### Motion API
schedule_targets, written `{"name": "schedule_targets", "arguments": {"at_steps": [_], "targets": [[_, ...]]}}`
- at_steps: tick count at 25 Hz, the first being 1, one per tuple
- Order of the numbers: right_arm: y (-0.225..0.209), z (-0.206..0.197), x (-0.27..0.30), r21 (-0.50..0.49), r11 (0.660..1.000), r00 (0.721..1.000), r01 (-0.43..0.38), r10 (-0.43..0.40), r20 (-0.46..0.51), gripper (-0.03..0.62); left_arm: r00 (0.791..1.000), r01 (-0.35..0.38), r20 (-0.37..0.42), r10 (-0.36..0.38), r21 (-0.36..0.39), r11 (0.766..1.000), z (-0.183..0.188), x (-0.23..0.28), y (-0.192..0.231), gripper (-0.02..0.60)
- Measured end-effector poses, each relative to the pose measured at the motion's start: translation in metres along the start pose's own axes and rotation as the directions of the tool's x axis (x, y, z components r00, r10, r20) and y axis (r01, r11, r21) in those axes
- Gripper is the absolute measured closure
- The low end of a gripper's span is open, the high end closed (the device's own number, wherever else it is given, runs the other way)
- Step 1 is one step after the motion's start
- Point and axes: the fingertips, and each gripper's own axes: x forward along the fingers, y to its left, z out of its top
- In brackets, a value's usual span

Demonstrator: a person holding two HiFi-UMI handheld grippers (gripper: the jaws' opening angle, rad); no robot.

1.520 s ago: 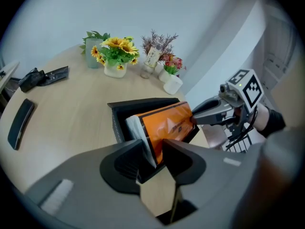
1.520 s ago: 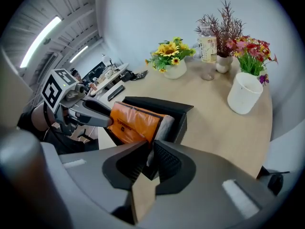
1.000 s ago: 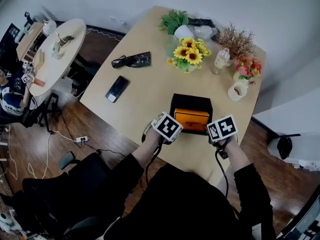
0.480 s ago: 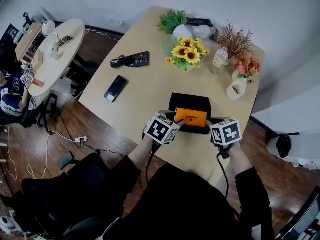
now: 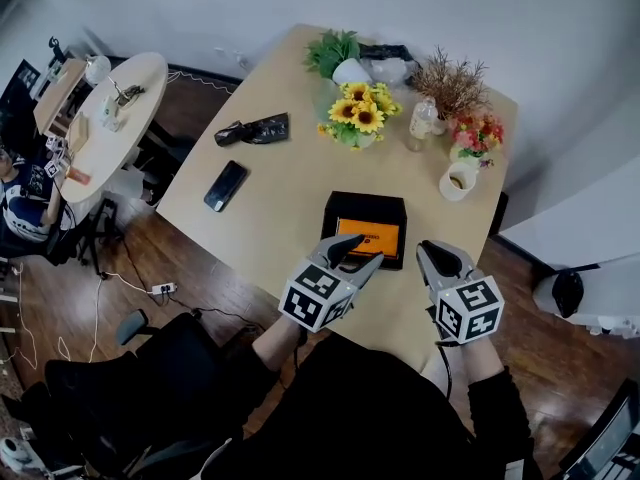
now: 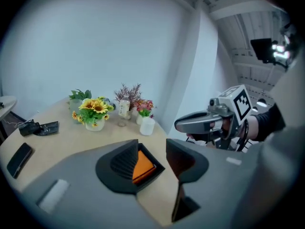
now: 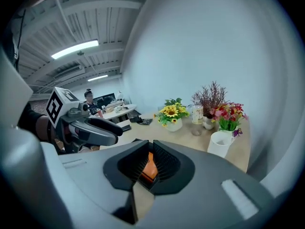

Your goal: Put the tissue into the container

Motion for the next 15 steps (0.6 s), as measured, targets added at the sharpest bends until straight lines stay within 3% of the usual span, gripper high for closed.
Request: {"name": "schedule_targets", "arguments": {"at_steps": [4,7,15], "targets": [[-0.002,-0.004,-0.043,0.004,1.0,0.998,-0.015,0.015,0.065,0.566,0.999,0.04,0.001,-0.04,0.048,0.998,-0.007,-0.013,-0.05,0.416],[-0.011,-0.01,-0.075,0.03,0.999,0.995,-0.016,0.013,0.101,0.566,1.0,0.026,-0.008,-0.025,0.072,0.997,-0.019,-0.023,-0.07,0.416],[-0.029,-0.026,-0.135,0.093,0.996,0.976,-0.003,-0.017,0.219,0.566,0.995,-0.062,0.084,0.062,-0.002,0.998,-0.029,-0.029,-0.105,0.42]]}}
